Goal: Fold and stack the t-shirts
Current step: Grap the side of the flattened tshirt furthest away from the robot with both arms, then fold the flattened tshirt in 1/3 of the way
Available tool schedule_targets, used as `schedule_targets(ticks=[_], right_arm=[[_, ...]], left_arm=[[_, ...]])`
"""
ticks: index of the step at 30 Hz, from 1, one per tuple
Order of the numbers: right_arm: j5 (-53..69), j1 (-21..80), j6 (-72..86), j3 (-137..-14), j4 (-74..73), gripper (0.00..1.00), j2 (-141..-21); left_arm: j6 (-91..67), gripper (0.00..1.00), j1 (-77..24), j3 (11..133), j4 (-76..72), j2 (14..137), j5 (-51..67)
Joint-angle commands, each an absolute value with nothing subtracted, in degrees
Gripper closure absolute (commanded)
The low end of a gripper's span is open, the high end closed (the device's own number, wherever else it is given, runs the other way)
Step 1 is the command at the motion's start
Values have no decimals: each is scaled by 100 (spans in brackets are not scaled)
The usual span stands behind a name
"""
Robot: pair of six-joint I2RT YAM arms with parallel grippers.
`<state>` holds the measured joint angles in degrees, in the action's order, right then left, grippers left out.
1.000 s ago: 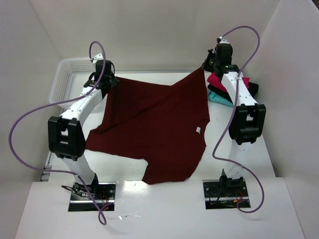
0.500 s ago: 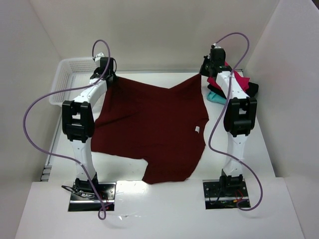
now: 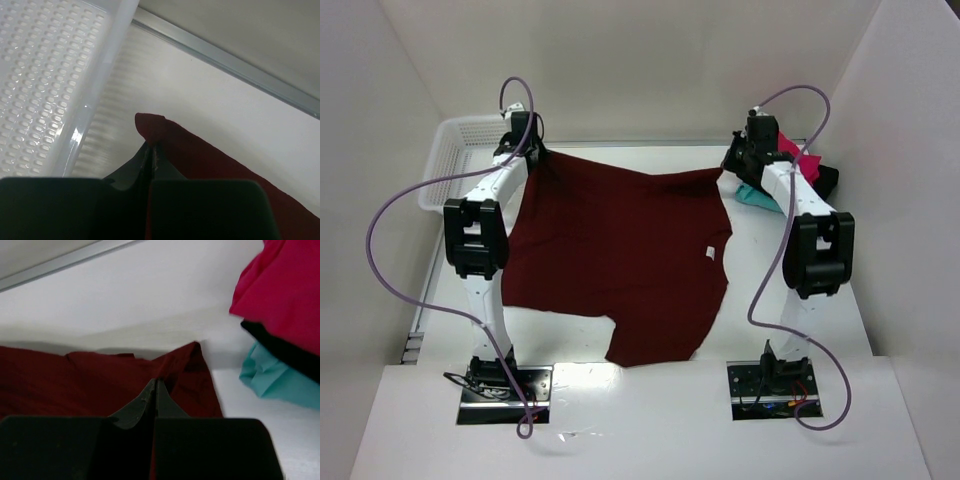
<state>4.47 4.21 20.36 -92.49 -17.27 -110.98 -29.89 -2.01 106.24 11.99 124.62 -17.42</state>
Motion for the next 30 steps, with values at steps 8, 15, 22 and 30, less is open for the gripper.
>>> schedule_targets(ticks=[8, 15, 22, 30], right_arm=[[844, 1309, 2970, -7139, -1072, 100, -9159], [659, 1450, 3283, -6026, -1204, 100, -8221], [606, 1450, 3489, -5419, -1381, 100, -7822], [492, 1450, 3556, -5019, -1728, 100, -7327]], left_arm=[[-2821, 100, -141, 10064, 1020, 11919, -1521], [-2944, 100, -141, 9336, 1072, 11269, -1521], [-2733, 100, -141, 8821, 1178, 10679, -1778], [-2300, 100, -88, 8868, 1344, 10626, -1886]])
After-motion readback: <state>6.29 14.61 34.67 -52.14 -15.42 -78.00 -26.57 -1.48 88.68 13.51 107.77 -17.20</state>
